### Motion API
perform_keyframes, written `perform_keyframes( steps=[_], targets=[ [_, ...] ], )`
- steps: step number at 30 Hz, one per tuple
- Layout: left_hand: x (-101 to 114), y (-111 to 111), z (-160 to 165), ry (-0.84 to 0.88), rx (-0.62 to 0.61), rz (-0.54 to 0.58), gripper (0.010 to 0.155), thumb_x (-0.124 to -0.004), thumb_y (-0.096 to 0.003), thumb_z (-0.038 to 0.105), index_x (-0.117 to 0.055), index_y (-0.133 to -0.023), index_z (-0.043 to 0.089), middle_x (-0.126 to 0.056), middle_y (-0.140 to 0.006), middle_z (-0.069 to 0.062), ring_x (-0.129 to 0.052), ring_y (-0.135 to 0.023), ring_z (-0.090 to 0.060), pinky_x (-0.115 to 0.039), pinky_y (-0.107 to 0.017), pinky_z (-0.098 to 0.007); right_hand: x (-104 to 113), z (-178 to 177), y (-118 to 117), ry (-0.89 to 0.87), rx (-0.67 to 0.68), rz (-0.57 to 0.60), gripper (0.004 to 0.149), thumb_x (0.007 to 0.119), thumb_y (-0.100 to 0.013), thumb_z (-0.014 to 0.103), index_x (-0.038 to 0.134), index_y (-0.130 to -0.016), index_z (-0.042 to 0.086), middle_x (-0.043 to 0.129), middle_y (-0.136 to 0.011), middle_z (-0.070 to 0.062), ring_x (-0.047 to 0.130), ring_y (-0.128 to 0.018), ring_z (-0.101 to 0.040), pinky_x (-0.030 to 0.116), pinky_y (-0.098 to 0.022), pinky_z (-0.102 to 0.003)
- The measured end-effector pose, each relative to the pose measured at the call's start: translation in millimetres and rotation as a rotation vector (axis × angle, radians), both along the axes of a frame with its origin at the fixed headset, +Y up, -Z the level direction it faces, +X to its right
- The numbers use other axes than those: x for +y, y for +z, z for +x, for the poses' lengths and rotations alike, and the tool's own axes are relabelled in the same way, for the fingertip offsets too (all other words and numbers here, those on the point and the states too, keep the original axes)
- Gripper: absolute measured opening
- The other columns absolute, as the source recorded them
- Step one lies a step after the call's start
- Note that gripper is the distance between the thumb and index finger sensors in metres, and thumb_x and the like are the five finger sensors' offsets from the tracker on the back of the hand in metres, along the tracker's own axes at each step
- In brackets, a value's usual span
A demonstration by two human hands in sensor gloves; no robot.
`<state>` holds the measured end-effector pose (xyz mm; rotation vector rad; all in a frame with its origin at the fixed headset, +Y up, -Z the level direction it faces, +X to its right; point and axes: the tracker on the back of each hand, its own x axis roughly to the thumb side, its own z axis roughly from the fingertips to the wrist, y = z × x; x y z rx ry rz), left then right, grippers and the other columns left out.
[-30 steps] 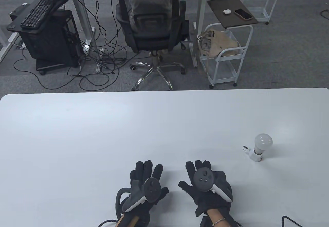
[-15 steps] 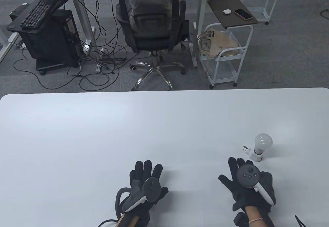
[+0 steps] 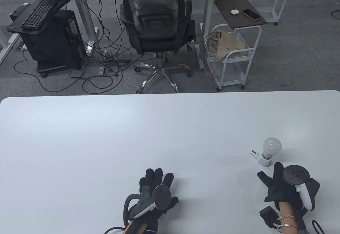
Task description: Unscrew light bulb from socket
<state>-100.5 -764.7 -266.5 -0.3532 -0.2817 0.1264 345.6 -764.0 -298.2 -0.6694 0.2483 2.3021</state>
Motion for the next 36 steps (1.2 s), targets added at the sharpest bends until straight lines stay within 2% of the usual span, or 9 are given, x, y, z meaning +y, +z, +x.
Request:
perform_keyframes(
  steps=[2,6,12,20,23,25,28,32,36],
  targets=[
    [0,0,0,0.003,-0.001,0.001,0.081,-0.052,-0.0605,0.065,-0.006,-0.119,0.033,0.006,-0.127,-0.011,0.011,-0.106,-0.037,-0.007,-0.081,-0.056,-5,3,-12,-0.061,-0.022,0.020,0.086,0.074,-0.060,0.050,0.013,-0.115,0.025,0.006,-0.122,-0.013,-0.002,-0.107,-0.041,0.013,-0.075,-0.060],
    [-3,-1,1,-0.005,-0.009,-0.013,0.081,-0.052,-0.0605,0.065,-0.006,-0.119,0.034,0.006,-0.128,-0.010,0.011,-0.106,-0.037,-0.007,-0.081,-0.056,-14,8,-28,-0.097,-0.039,-0.035,0.088,0.075,-0.059,0.048,0.007,-0.112,0.032,-0.003,-0.119,-0.006,-0.009,-0.107,-0.036,0.007,-0.075,-0.058],
    [-5,-1,5,-0.019,-0.020,-0.024,0.080,-0.052,-0.0605,0.065,-0.007,-0.119,0.034,0.005,-0.128,-0.011,0.011,-0.106,-0.037,-0.007,-0.081,-0.055,-26,15,-45,-0.183,-0.055,-0.074,0.084,0.075,-0.061,0.045,0.009,-0.113,0.036,-0.010,-0.118,-0.002,-0.016,-0.105,-0.033,-0.005,-0.072,-0.055],
    [-6,0,9,-0.035,-0.025,-0.025,0.080,-0.052,-0.0605,0.065,-0.008,-0.119,0.034,0.004,-0.128,-0.011,0.011,-0.106,-0.037,-0.007,-0.081,-0.056,-30,14,-48,-0.196,-0.055,-0.088,0.070,0.072,-0.064,0.041,0.021,-0.112,0.038,-0.009,-0.118,-0.001,-0.019,-0.104,-0.029,-0.011,-0.069,-0.052],
    [-5,0,10,-0.031,-0.032,-0.031,0.080,-0.053,-0.0606,0.065,-0.008,-0.119,0.034,0.003,-0.128,-0.011,0.010,-0.106,-0.038,-0.008,-0.081,-0.056,-24,10,-43,-0.189,-0.035,-0.030,0.066,0.073,-0.064,0.037,0.028,-0.112,0.035,0.002,-0.121,-0.003,-0.011,-0.107,-0.032,-0.003,-0.073,-0.054],
    [-4,-1,12,-0.023,-0.035,-0.028,0.080,-0.052,-0.0606,0.065,-0.008,-0.119,0.034,0.002,-0.129,-0.011,0.010,-0.107,-0.038,-0.008,-0.081,-0.055,-16,4,-41,-0.155,0.005,0.013,0.065,0.075,-0.063,0.036,0.032,-0.112,0.031,0.026,-0.124,-0.005,0.006,-0.113,-0.032,0.006,-0.076,-0.057],
    [-1,1,14,-0.014,-0.045,-0.015,0.080,-0.053,-0.0606,0.065,-0.009,-0.120,0.034,0.002,-0.129,-0.011,0.010,-0.107,-0.038,-0.008,-0.081,-0.055,-5,-11,-36,-0.100,0.058,0.120,0.064,0.079,-0.060,0.036,0.040,-0.110,0.028,0.056,-0.117,-0.011,0.040,-0.114,-0.035,0.024,-0.078,-0.061],
    [9,3,11,0.041,-0.048,0.062,0.079,-0.054,-0.0602,0.064,-0.011,-0.120,0.034,-0.001,-0.130,-0.011,0.007,-0.109,-0.038,-0.009,-0.082,-0.055,9,-43,-32,-0.122,0.200,0.228,0.065,0.081,-0.058,0.036,0.045,-0.110,0.024,0.064,-0.110,-0.016,0.063,-0.104,-0.041,0.036,-0.077,-0.062],
    [19,3,2,0.150,-0.022,0.179,0.078,-0.058,-0.0595,0.062,-0.023,-0.122,0.031,-0.020,-0.132,-0.015,-0.010,-0.114,-0.043,-0.020,-0.084,-0.058,21,-84,-26,-0.174,0.349,0.311,0.065,0.082,-0.057,0.035,0.047,-0.110,0.021,0.065,-0.108,-0.018,0.067,-0.101,-0.042,0.040,-0.075,-0.062]
  ],
)
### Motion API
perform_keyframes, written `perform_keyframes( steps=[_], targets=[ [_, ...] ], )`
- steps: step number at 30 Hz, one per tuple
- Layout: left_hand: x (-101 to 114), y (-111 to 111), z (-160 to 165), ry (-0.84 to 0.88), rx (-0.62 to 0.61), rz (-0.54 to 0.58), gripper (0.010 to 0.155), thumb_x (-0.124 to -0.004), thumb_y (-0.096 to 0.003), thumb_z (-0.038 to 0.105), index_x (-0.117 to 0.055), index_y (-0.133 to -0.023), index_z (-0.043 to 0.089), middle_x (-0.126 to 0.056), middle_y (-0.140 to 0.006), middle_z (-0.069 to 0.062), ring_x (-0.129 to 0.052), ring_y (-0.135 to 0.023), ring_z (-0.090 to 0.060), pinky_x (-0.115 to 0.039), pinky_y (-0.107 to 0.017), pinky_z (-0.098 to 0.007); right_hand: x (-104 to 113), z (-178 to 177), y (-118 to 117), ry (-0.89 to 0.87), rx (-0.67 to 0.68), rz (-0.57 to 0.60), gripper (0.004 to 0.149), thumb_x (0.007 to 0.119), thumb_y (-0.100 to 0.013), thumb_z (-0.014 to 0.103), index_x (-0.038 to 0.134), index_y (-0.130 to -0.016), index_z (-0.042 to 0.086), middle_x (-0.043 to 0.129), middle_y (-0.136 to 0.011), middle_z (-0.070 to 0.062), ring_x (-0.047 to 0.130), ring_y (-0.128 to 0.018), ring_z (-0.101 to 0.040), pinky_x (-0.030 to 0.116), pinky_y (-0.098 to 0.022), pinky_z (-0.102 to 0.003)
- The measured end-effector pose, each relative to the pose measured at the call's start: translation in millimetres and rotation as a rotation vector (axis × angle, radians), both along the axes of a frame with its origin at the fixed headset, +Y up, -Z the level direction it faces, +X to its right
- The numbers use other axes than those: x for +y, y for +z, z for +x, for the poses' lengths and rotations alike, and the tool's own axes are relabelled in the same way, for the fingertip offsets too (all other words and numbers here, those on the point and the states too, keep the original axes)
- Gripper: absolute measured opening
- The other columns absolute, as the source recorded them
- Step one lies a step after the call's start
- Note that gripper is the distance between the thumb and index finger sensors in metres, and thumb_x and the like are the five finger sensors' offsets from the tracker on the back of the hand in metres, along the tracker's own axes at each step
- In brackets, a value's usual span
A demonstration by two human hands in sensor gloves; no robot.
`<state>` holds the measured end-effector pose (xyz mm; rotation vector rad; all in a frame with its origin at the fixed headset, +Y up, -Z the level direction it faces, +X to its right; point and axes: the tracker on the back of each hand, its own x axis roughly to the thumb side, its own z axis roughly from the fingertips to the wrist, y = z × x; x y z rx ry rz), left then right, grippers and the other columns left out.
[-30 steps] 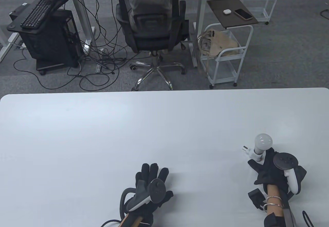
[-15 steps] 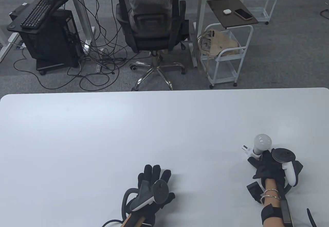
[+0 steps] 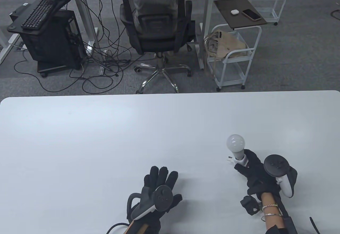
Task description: Unscrew light bulb from socket
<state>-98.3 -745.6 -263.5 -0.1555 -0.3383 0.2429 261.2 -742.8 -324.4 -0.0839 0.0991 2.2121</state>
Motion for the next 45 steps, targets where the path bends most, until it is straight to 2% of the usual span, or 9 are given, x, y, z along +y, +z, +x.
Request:
perform_keyframes(
  steps=[3,8,15,20,24,29,38,41,45],
  targets=[
    [5,-2,-9,0.068,0.012,0.022,0.082,-0.060,-0.0591,0.061,-0.018,-0.121,0.029,-0.023,-0.132,-0.016,-0.019,-0.116,-0.045,-0.027,-0.086,-0.058,10,-35,6,0.030,0.102,0.048,0.066,0.084,-0.056,0.034,0.050,-0.110,0.020,0.066,-0.106,-0.020,0.070,-0.097,-0.043,0.041,-0.074,-0.063],
    [7,-4,-21,0.210,-0.021,-0.061,0.089,-0.063,-0.0588,0.061,0.008,-0.109,0.042,-0.007,-0.129,-0.020,-0.035,-0.118,-0.044,-0.044,-0.086,-0.059,20,-87,22,0.140,0.241,0.090,0.066,0.086,-0.055,0.031,0.053,-0.110,0.018,0.067,-0.101,-0.023,0.075,-0.090,-0.042,0.047,-0.074,-0.063],
    [5,-2,-15,0.194,-0.027,-0.053,0.085,-0.068,-0.0586,0.056,-0.003,-0.111,0.046,-0.009,-0.130,-0.013,-0.040,-0.119,-0.036,-0.048,-0.088,-0.052,16,-128,39,0.447,0.298,0.139,0.067,0.086,-0.055,0.031,0.053,-0.110,0.013,0.066,-0.098,-0.025,0.075,-0.086,-0.043,0.047,-0.073,-0.064],
    [8,2,-13,0.161,0.016,0.104,0.076,-0.072,-0.0601,0.047,-0.017,-0.111,0.042,-0.035,-0.128,-0.009,-0.059,-0.115,-0.022,-0.059,-0.087,-0.041,16,-132,46,0.419,0.355,0.161,0.067,0.086,-0.054,0.032,0.054,-0.110,0.012,0.067,-0.097,-0.025,0.076,-0.085,-0.042,0.048,-0.073,-0.063],
    [8,0,-17,0.232,0.007,0.072,0.078,-0.074,-0.0602,0.045,-0.013,-0.109,0.044,-0.030,-0.128,-0.007,-0.059,-0.115,-0.021,-0.059,-0.088,-0.040,15,-130,47,0.303,0.388,0.162,0.067,0.086,-0.054,0.033,0.056,-0.109,0.010,0.071,-0.095,-0.026,0.079,-0.083,-0.043,0.050,-0.072,-0.063],
    [9,-1,-21,0.263,0.018,0.108,0.075,-0.077,-0.0592,0.042,-0.023,-0.111,0.041,-0.045,-0.124,-0.014,-0.071,-0.110,-0.025,-0.067,-0.084,-0.039,15,-134,51,0.320,0.401,0.194,0.067,0.086,-0.053,0.034,0.058,-0.109,0.008,0.073,-0.093,-0.026,0.081,-0.080,-0.042,0.053,-0.071,-0.062],
    [5,-4,-24,0.297,0.004,0.038,0.077,-0.074,-0.0568,0.052,-0.029,-0.117,0.033,-0.060,-0.115,-0.022,-0.083,-0.100,-0.025,-0.073,-0.079,-0.039,18,-132,52,0.345,0.403,0.200,0.067,0.087,-0.053,0.032,0.058,-0.108,0.008,0.072,-0.093,-0.026,0.081,-0.080,-0.042,0.054,-0.071,-0.062],
    [5,-5,-21,0.265,-0.007,0.019,0.077,-0.073,-0.0568,0.053,-0.028,-0.116,0.035,-0.056,-0.118,-0.018,-0.078,-0.104,-0.025,-0.070,-0.081,-0.040,14,-127,47,0.326,0.413,0.169,0.067,0.087,-0.053,0.033,0.058,-0.109,0.010,0.072,-0.094,-0.025,0.081,-0.081,-0.041,0.054,-0.072,-0.061],
    [6,-3,-17,0.239,-0.039,0.005,0.088,-0.077,-0.0566,0.048,-0.008,-0.111,0.045,-0.019,-0.129,-0.014,-0.054,-0.117,-0.028,-0.056,-0.088,-0.044,12,-122,44,0.291,0.395,0.152,0.067,0.086,-0.054,0.033,0.057,-0.109,0.010,0.072,-0.094,-0.025,0.081,-0.082,-0.042,0.053,-0.072,-0.061]
  ],
)
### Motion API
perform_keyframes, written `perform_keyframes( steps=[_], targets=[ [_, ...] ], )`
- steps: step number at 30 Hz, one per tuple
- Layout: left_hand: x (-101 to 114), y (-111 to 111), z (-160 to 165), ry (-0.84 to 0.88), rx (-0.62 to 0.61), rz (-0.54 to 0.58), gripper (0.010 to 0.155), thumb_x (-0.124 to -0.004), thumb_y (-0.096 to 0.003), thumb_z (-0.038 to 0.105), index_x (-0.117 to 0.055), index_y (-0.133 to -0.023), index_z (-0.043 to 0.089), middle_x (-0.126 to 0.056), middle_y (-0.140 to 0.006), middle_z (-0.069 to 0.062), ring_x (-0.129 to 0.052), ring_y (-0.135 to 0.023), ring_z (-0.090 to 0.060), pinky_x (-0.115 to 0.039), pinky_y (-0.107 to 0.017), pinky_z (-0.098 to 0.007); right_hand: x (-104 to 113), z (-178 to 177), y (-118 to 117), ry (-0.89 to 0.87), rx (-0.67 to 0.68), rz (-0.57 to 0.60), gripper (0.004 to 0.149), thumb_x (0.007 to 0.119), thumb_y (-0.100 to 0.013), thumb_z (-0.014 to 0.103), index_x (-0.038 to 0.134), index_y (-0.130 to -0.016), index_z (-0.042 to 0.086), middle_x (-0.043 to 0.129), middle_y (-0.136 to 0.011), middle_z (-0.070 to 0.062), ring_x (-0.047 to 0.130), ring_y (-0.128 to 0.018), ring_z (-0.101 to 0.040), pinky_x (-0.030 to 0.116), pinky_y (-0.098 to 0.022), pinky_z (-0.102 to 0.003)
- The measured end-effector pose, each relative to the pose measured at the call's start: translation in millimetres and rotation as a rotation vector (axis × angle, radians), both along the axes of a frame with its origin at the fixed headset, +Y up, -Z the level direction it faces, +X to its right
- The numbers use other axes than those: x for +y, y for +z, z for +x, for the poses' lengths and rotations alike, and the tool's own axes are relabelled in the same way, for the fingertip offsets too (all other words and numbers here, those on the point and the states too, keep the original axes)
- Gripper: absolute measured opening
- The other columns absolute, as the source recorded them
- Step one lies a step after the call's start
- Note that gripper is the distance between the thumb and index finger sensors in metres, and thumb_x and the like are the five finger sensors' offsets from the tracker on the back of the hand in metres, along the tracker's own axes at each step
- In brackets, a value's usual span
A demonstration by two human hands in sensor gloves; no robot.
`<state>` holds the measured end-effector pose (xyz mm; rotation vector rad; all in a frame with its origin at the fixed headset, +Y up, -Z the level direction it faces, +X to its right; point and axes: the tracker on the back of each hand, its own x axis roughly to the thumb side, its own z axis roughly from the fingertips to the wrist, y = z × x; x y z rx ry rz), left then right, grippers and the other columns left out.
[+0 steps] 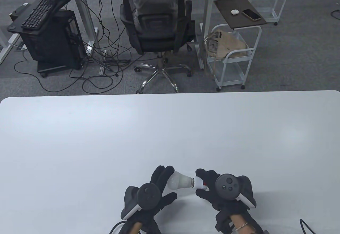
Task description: Unscrew light bulb from socket
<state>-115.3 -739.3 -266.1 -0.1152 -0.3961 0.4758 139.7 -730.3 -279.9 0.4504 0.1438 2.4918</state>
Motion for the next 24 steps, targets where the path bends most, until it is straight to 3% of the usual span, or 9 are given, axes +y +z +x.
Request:
perform_keyframes(
  steps=[3,7,13,18,24],
  targets=[
    [-1,1,1,-0.030,-0.013,0.013,0.085,-0.077,-0.0578,0.044,-0.010,-0.110,0.045,-0.026,-0.129,-0.004,-0.052,-0.118,-0.022,-0.055,-0.089,-0.041,0,0,0,-0.011,0.011,-0.012,0.067,0.086,-0.054,0.033,0.057,-0.109,0.010,0.072,-0.095,-0.025,0.081,-0.082,-0.042,0.053,-0.072,-0.061],
    [0,0,-4,0.021,0.023,0.044,0.077,-0.078,-0.0589,0.041,-0.020,-0.110,0.046,-0.039,-0.128,-0.002,-0.063,-0.114,-0.018,-0.061,-0.087,-0.036,-1,-2,2,-0.015,0.029,-0.007,0.067,0.086,-0.054,0.033,0.056,-0.109,0.010,0.071,-0.095,-0.025,0.080,-0.083,-0.041,0.052,-0.072,-0.061],
    [-4,-4,-7,0.048,-0.020,-0.040,0.077,-0.077,-0.0581,0.047,-0.025,-0.114,0.040,-0.051,-0.124,-0.015,-0.074,-0.108,-0.023,-0.066,-0.084,-0.039,-3,-2,2,0.025,0.042,0.027,0.067,0.086,-0.054,0.032,0.056,-0.110,0.012,0.070,-0.096,-0.024,0.078,-0.084,-0.041,0.050,-0.073,-0.061],
    [-6,-3,-4,0.017,-0.027,-0.051,0.076,-0.073,-0.0589,0.050,-0.023,-0.115,0.039,-0.052,-0.122,-0.017,-0.077,-0.106,-0.021,-0.067,-0.083,-0.039,-8,2,-2,0.011,0.058,-0.036,0.067,0.085,-0.055,0.032,0.055,-0.111,0.012,0.069,-0.097,-0.024,0.078,-0.086,-0.042,0.049,-0.074,-0.061],
    [-11,-6,-7,0.059,-0.040,-0.124,0.077,-0.064,-0.0583,0.058,-0.026,-0.119,0.031,-0.063,-0.116,-0.020,-0.082,-0.101,-0.019,-0.070,-0.080,-0.039,-8,2,-2,0.031,0.065,-0.018,0.066,0.086,-0.054,0.032,0.055,-0.111,0.014,0.068,-0.098,-0.024,0.077,-0.087,-0.042,0.049,-0.074,-0.060]
  ],
)
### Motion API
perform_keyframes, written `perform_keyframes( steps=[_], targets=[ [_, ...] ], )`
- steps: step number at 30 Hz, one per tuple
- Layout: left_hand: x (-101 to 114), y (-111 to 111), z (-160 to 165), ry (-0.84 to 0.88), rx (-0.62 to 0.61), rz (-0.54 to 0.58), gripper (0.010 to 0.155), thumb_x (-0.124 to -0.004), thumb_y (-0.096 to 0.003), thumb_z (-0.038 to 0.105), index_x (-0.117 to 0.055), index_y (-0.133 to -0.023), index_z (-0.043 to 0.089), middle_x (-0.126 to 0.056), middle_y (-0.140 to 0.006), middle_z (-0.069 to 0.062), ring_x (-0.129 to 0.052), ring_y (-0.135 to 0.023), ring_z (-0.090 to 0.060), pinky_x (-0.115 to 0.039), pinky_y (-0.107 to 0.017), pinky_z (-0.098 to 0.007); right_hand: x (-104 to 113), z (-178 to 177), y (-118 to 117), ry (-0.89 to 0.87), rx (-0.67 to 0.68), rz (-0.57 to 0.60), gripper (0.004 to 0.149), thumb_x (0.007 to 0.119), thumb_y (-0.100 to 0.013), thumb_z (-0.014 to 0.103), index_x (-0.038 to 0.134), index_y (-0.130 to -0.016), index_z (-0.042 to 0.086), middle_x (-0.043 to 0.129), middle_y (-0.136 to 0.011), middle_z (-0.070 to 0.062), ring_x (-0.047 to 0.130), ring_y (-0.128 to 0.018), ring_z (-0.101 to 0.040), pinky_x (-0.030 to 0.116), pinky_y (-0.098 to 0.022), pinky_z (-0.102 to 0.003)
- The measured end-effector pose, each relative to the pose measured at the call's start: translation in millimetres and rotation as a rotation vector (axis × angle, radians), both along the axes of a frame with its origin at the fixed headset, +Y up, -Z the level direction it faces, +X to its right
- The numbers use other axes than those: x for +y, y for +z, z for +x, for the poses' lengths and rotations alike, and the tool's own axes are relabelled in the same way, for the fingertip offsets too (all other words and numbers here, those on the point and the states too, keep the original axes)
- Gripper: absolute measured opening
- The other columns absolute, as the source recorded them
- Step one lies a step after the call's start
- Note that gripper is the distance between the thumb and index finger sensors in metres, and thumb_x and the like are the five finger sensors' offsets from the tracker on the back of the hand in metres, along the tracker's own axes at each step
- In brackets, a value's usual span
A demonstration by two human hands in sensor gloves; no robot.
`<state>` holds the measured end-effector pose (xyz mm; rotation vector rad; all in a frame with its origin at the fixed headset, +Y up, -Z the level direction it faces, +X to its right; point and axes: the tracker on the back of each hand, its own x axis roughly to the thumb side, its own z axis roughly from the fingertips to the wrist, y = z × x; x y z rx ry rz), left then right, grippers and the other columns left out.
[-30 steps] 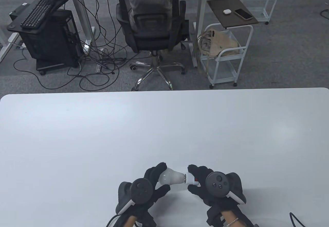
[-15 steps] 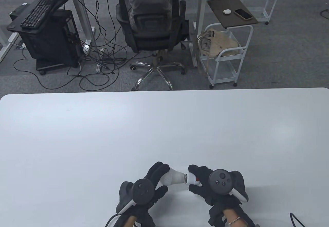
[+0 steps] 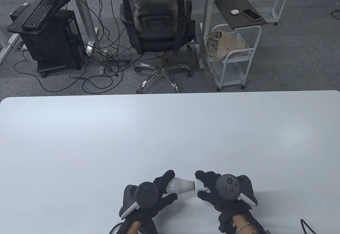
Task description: Unscrew light bulb from socket
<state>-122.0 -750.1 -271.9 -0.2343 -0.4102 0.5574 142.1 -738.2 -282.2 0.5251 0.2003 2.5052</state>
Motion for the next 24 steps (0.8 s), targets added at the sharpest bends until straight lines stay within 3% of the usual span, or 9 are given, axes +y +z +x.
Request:
perform_keyframes(
  steps=[2,4,7,10,13,17,22,24],
  targets=[
    [1.9,0.4,-0.3,0.026,0.000,-0.024,0.079,-0.064,-0.0585,0.059,-0.022,-0.119,0.032,-0.054,-0.122,-0.019,-0.075,-0.107,-0.024,-0.065,-0.083,-0.043,0.7,-0.8,0.0,-0.016,-0.004,-0.001,0.066,0.086,-0.054,0.032,0.055,-0.111,0.014,0.068,-0.098,-0.023,0.077,-0.087,-0.041,0.049,-0.074,-0.060],
    [4.3,1.3,-0.3,0.052,-0.015,-0.044,0.084,-0.068,-0.0576,0.059,-0.013,-0.118,0.037,-0.029,-0.129,-0.022,-0.054,-0.118,-0.033,-0.053,-0.088,-0.049,1.5,-1.5,-0.2,-0.054,-0.011,-0.015,0.066,0.085,-0.055,0.032,0.055,-0.111,0.014,0.068,-0.099,-0.023,0.077,-0.087,-0.041,0.049,-0.074,-0.060],
    [6.6,2.3,-1.4,0.021,-0.001,0.009,0.086,-0.074,-0.0580,0.051,-0.006,-0.111,0.047,-0.013,-0.129,-0.008,-0.041,-0.121,-0.029,-0.048,-0.090,-0.046,1.6,-1.6,0.2,-0.079,-0.010,-0.018,0.067,0.085,-0.055,0.032,0.054,-0.111,0.014,0.068,-0.099,-0.023,0.078,-0.087,-0.041,0.049,-0.074,-0.060],
    [7.4,4.1,0.5,0.012,-0.004,0.035,0.082,-0.076,-0.0589,0.045,-0.012,-0.110,0.047,-0.026,-0.129,0.005,-0.043,-0.120,-0.017,-0.049,-0.091,-0.038,-0.3,-4.4,1.1,-0.069,0.001,-0.016,0.067,0.085,-0.055,0.032,0.054,-0.111,0.014,0.068,-0.098,-0.023,0.077,-0.087,-0.041,0.049,-0.074,-0.060],
    [8.9,4.2,0.2,0.005,0.005,0.074,0.081,-0.078,-0.0576,0.046,-0.018,-0.111,0.046,-0.034,-0.128,0.002,-0.056,-0.117,-0.015,-0.057,-0.089,-0.035,-0.5,-4.3,1.4,-0.067,0.001,0.000,0.067,0.085,-0.055,0.033,0.054,-0.111,0.014,0.068,-0.099,-0.023,0.077,-0.087,-0.041,0.049,-0.074,-0.060],
    [6.3,3.0,-2.9,0.054,0.017,0.047,0.080,-0.074,-0.0557,0.056,-0.022,-0.114,0.043,-0.050,-0.125,-0.008,-0.072,-0.109,-0.019,-0.065,-0.084,-0.037,-0.2,-3.7,0.6,-0.056,0.008,0.016,0.067,0.085,-0.055,0.032,0.054,-0.111,0.014,0.068,-0.099,-0.023,0.077,-0.088,-0.041,0.049,-0.074,-0.059],
    [5.2,3.1,-2.5,0.045,0.016,0.046,0.079,-0.072,-0.0560,0.058,-0.024,-0.116,0.039,-0.051,-0.124,-0.010,-0.073,-0.108,-0.018,-0.065,-0.084,-0.038,-2.3,-3.4,-2.0,-0.063,0.014,-0.016,0.067,0.085,-0.055,0.033,0.054,-0.111,0.014,0.068,-0.099,-0.023,0.077,-0.088,-0.041,0.049,-0.074,-0.060],
    [4.8,4.5,0.6,0.042,0.010,0.043,0.085,-0.073,-0.0564,0.055,-0.013,-0.115,0.041,-0.033,-0.128,-0.014,-0.056,-0.117,-0.027,-0.055,-0.088,-0.045,-1.8,-3.2,-2.1,-0.061,0.002,-0.014,0.067,0.085,-0.055,0.033,0.054,-0.111,0.014,0.068,-0.099,-0.023,0.077,-0.088,-0.041,0.049,-0.074,-0.060]
  ],
)
